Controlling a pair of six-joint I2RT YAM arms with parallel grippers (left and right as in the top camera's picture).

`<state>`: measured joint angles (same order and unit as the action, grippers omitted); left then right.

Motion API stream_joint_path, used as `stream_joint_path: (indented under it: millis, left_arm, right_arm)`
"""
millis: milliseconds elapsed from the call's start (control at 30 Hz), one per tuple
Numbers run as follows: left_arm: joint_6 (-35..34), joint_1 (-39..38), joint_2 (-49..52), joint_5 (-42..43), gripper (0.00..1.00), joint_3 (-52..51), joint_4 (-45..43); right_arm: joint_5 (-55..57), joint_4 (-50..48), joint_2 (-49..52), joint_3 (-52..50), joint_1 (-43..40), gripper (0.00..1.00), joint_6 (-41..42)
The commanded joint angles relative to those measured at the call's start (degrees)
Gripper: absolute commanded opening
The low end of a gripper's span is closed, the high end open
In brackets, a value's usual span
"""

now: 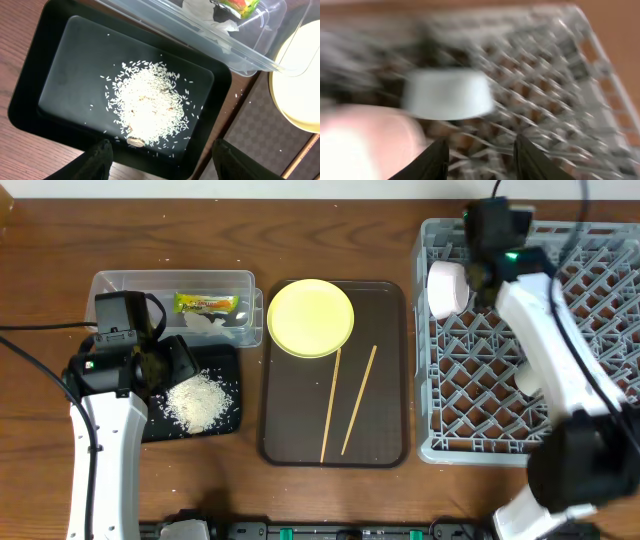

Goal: Sort waste into correct bins and load items into the dishwasher rack
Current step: 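Move the right gripper to the yellow plate and grasp its edge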

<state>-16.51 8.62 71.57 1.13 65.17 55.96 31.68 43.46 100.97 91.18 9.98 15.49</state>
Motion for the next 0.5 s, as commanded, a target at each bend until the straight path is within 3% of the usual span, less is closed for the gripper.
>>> stream_joint_path:
  millis: [0, 100, 167, 467]
  left_arm:
    - [-0.28, 0.31, -0.2, -0.28, 0.67, -0.04, 0.11]
    - [-0.28, 0.31, -0.2, -0.26, 0.67, -0.04, 0.11]
    - [-0.28, 0.31, -0.2, -0.26, 0.67, -0.04, 0.13]
    - [-0.28, 0.31, -0.2, -0.26, 0.67, -0.04, 0.13]
  right_arm:
    - [-23.32, -1.29, -4.61, 0.63, 1.4, 0.41, -0.55]
    - [-38.45, -3.28, -4.94, 0.61, 2.73, 0.42, -2.51]
    - [-41.92, -3.91, -4.07, 0.59, 4.39, 0.42, -2.49]
    - [-36.79, -6.05, 7.13, 0.57, 14.29, 0.43, -3.1]
